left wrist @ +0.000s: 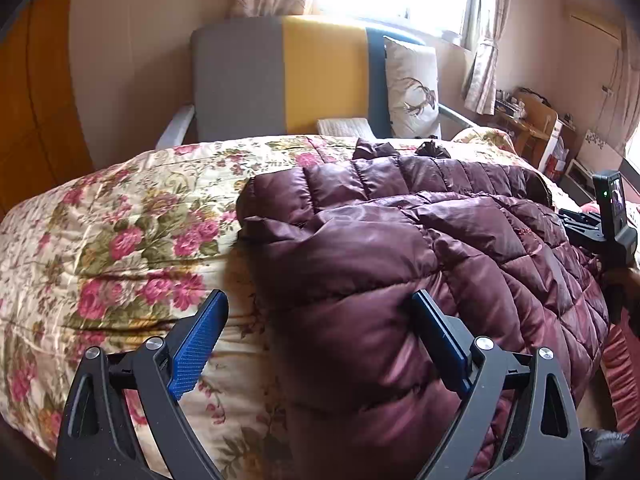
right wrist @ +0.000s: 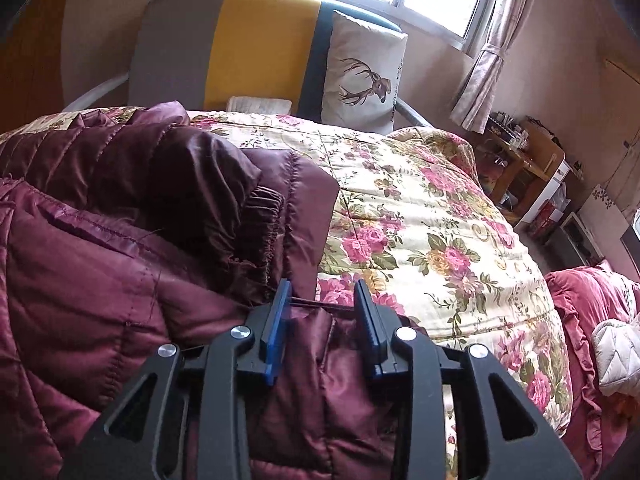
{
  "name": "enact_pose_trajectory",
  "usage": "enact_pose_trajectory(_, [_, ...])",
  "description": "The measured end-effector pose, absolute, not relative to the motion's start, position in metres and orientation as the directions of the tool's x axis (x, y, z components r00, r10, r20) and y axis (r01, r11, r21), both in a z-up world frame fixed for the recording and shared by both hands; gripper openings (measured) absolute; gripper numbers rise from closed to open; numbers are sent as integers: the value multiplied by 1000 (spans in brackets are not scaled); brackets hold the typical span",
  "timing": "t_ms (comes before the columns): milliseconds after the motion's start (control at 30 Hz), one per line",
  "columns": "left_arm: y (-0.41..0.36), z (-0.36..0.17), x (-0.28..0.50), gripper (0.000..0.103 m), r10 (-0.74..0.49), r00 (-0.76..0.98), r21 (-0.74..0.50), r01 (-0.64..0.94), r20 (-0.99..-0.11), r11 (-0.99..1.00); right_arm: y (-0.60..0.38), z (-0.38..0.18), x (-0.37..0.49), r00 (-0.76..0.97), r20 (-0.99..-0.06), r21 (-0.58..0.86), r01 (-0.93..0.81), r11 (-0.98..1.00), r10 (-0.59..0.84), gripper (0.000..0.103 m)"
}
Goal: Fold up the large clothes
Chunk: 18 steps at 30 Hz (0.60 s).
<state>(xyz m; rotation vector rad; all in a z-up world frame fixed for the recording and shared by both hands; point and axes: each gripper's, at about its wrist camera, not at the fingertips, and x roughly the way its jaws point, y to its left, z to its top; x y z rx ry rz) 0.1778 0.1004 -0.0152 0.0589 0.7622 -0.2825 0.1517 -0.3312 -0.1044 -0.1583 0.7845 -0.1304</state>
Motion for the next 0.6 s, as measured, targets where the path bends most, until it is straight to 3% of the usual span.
enact_pose_trajectory(233, [96, -23, 193, 91, -255, 660, -71, 293, -707, 954, -341, -103, 154, 696, -703, -133, 72, 988, -146, 44])
enact_pose_trajectory(300, [97, -27, 197, 83, -285, 637, -103, 307, -717, 946, -346, -101, 157, 690, -712, -105, 75, 992, -128, 47])
enact_pose_trajectory(333, [98, -29, 198, 72, -318, 617, -139, 321, -720, 937, -349, -100, 157, 686, -718, -87, 77, 993, -116, 50])
enact_pose_trajectory(467, [110, -33, 198, 53, -396, 596, -245, 320, -698, 915, -369, -90, 157, 670, -742, 59, 81, 995, -11, 61])
enact_pose_trajectory(533, [123, -35, 198, 49, -454, 587, -337, 305, -670, 891, -382, -81, 151, 674, -736, 145, 70, 987, 61, 68])
enact_pose_trajectory(600, [125, -37, 196, 47, -463, 585, -349, 305, -666, 886, -390, -69, 143, 679, -724, 203, 41, 978, 122, 71])
